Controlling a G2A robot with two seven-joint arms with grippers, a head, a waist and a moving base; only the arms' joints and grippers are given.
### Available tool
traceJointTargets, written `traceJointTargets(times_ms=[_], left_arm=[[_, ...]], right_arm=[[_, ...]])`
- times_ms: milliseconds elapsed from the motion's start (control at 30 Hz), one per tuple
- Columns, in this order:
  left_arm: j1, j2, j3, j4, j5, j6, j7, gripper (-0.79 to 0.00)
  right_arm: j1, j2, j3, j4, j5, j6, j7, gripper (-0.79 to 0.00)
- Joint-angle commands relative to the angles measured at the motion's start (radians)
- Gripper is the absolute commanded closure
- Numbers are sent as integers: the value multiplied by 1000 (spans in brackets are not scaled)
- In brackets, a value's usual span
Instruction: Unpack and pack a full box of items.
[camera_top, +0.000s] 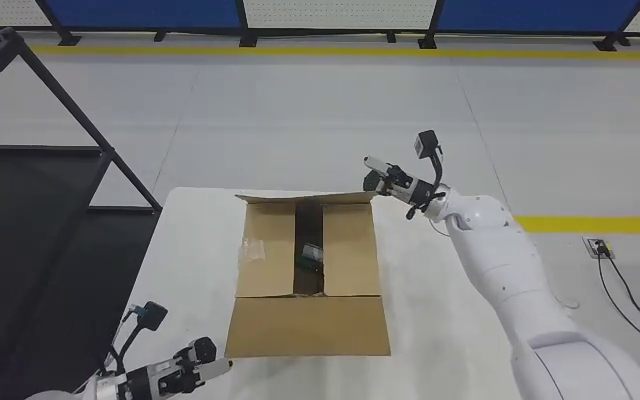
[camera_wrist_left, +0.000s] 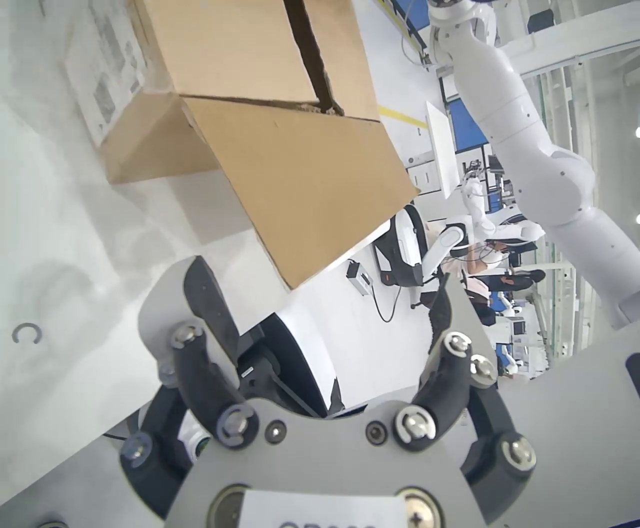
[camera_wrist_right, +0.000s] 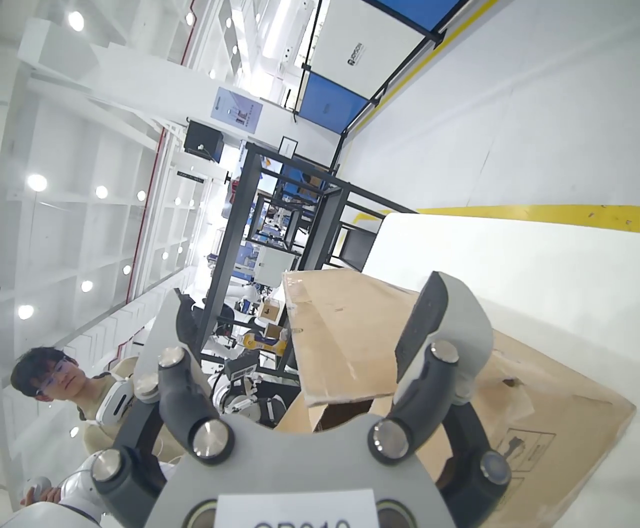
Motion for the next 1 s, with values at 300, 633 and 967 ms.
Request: traceJointTargets(times_ms=[300,633,967], left_arm=[[-38,20,64,0,50,-13,-35,-785],[-84,29,112,33,-33,48,19,-785],[-145,22,177,-13,-40,136,281,-785]], right_arm=[[-15,-7,-24,-52,21,1,127,-785],[-38,-12,-43,-76,26,22,130,-785],[-56,-8,-42,-104,65,39,200,-785]])
